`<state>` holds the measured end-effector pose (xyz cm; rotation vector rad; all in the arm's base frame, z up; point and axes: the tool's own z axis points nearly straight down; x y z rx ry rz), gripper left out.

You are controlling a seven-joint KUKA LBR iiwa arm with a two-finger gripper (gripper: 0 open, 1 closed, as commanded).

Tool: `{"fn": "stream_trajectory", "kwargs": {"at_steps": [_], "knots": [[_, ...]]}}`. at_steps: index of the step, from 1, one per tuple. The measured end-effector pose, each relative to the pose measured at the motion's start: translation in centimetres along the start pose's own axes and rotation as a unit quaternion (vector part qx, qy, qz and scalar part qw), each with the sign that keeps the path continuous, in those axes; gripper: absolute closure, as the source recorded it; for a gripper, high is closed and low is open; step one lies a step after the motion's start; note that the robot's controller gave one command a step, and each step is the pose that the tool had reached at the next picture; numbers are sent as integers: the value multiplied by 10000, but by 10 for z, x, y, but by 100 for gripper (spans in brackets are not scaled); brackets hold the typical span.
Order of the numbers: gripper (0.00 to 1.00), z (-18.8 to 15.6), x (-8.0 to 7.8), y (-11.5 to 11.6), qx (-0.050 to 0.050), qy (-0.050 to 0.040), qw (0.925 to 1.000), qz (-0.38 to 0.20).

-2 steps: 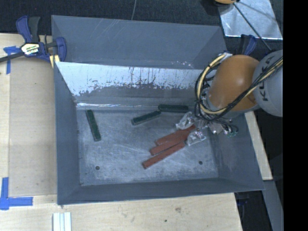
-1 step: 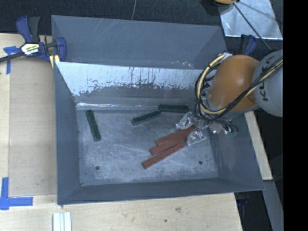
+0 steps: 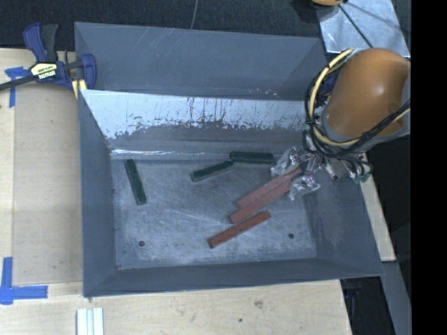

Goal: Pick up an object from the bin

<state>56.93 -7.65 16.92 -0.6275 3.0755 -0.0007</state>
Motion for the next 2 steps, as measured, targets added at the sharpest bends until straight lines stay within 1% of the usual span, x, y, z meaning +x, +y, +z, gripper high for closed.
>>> {"fn": "stream_trajectory", "kwargs": {"at_steps": [1, 2], "knots": [[100, 0, 0, 0, 0, 0, 10000, -1], [100, -40, 2, 0, -17, 24, 9999, -121]]}}
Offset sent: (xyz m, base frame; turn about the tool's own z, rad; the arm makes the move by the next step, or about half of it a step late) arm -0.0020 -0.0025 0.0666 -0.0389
